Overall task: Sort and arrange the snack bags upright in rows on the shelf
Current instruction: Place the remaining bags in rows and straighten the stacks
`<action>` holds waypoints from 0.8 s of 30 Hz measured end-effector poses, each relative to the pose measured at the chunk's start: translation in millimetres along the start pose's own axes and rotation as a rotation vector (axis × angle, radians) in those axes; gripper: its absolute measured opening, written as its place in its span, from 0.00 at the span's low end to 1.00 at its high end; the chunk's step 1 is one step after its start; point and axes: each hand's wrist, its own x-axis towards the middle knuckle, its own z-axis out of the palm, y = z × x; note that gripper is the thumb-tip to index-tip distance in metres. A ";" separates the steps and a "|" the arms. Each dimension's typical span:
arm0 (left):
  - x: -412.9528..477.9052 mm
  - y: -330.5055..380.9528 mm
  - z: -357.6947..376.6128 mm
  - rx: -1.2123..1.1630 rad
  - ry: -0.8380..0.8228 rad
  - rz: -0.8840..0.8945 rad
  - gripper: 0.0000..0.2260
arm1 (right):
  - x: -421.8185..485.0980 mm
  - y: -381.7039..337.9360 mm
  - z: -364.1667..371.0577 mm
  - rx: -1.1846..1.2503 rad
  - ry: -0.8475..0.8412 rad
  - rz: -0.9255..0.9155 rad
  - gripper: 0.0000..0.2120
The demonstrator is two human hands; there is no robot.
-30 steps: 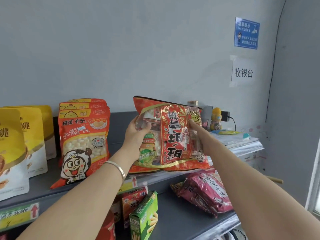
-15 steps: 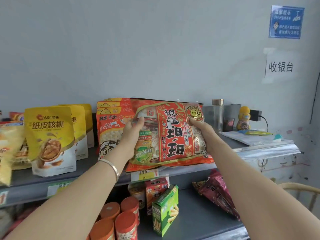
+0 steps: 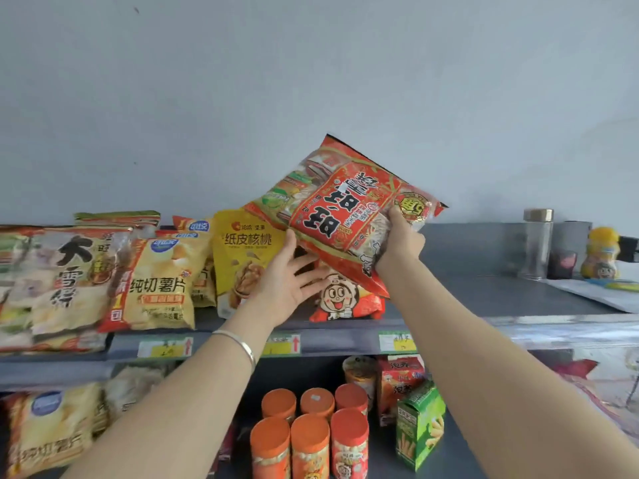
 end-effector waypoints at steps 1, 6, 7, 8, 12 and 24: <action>-5.7 6.9 -7.1 0.006 0.001 0.009 0.31 | -14.9 12.3 17.6 0.008 0.002 0.007 0.32; -28.9 41.6 -59.3 -0.133 0.087 0.098 0.34 | -91.3 78.7 89.3 0.039 -0.060 0.040 0.37; -34.4 50.3 -73.6 -0.169 0.149 0.116 0.35 | -105.7 91.5 100.8 0.026 -0.091 0.042 0.37; -40.1 59.5 -89.3 -0.193 0.209 0.125 0.35 | -119.4 103.6 111.5 0.003 -0.120 0.045 0.36; -69.9 96.3 -160.0 -0.221 0.382 0.135 0.28 | -167.1 148.7 150.8 -0.078 -0.235 0.095 0.38; -167.3 173.1 -333.4 -0.132 0.730 0.369 0.22 | -250.7 253.4 241.8 -0.779 -0.224 -0.347 0.45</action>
